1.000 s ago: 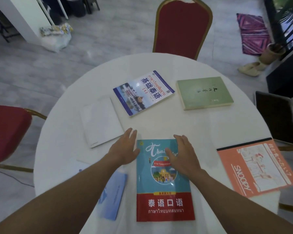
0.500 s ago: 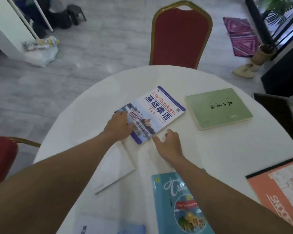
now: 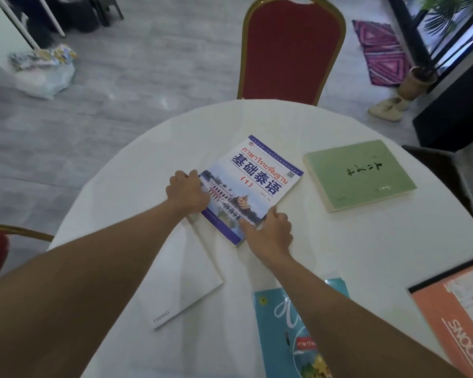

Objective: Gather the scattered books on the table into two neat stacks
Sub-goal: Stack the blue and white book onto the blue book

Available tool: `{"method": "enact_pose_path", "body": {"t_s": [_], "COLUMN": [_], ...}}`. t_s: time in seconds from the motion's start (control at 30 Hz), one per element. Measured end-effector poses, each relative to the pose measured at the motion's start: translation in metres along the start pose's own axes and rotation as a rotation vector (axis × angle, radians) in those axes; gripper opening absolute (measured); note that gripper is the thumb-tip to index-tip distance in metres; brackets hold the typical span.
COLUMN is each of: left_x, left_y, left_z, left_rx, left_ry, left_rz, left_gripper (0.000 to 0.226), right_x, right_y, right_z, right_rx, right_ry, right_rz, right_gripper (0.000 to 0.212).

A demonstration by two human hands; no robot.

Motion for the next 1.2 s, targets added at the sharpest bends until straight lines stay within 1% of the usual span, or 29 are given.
{"method": "enact_pose_path", "body": {"t_s": [0.1, 0.23, 0.3, 0.37, 0.57, 0.67, 0.8, 0.93, 1.03, 1.07, 1.13, 1.2], "left_x": [0.0, -0.007, -0.011, -0.019, -0.046, -0.053, -0.061, -0.049, -0.015, -0.001, 0.028, 0.056], "left_y": [-0.011, -0.034, -0.052, -0.071, -0.129, -0.16, -0.209, -0.261, -0.295, -0.306, -0.325, -0.344], "left_z": [-0.002, -0.004, -0.004, -0.003, -0.01, -0.016, -0.019, -0.013, -0.016, -0.019, -0.022, -0.026], "left_rx": [-0.052, -0.055, -0.049, -0.023, 0.024, 0.024, 0.024, 0.058, -0.006, -0.038, -0.083, -0.11], "left_ry": [-0.142, -0.415, -0.524, -0.611, -0.8, -0.844, -0.92, -0.874, -0.834, -0.809, -0.762, -0.744], "left_rz": [-0.12, -0.236, -0.283, -0.303, -0.299, -0.293, -0.282, -0.323, -0.365, -0.37, -0.374, -0.355], "left_gripper": [0.041, 0.034, 0.031, 0.027, 0.03, 0.029, 0.031, 0.033, 0.034, 0.034, 0.035, 0.029], "right_x": [0.0, 0.0, -0.002, -0.004, -0.03, -0.048, -0.07, -0.1, -0.111, -0.113, -0.117, -0.115], "right_y": [-0.002, -0.013, -0.018, -0.022, -0.041, -0.056, -0.084, -0.115, -0.141, -0.151, -0.172, -0.19], "right_z": [0.001, -0.01, -0.012, -0.009, -0.008, -0.008, 0.003, 0.02, 0.04, 0.048, 0.066, 0.087], "right_rx": [0.026, 0.02, 0.066, 0.134, 0.203, 0.247, 0.222, 0.102, 0.056, 0.036, -0.011, -0.064], "right_ry": [0.103, 0.358, 0.494, 0.648, 1.075, 1.178, 1.143, 0.969, 0.863, 0.827, 0.765, 0.696], "right_rz": [0.014, 0.06, 0.067, 0.047, 0.026, 0.016, 0.001, 0.012, -0.04, -0.046, -0.057, -0.081], "right_gripper": [0.079, 0.1, 0.101, 0.098, 0.076, 0.067, 0.065, 0.057, 0.063, 0.061, 0.048, 0.042]}}
Point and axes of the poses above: each hand's wrist, its own y-axis towards the middle knuckle, its own x-axis out of the palm, z = x × y, the point moved 6 cm from there along y, towards the middle knuckle, and after that the axes turned 15 degrees about -x, right-handed, at the moved point
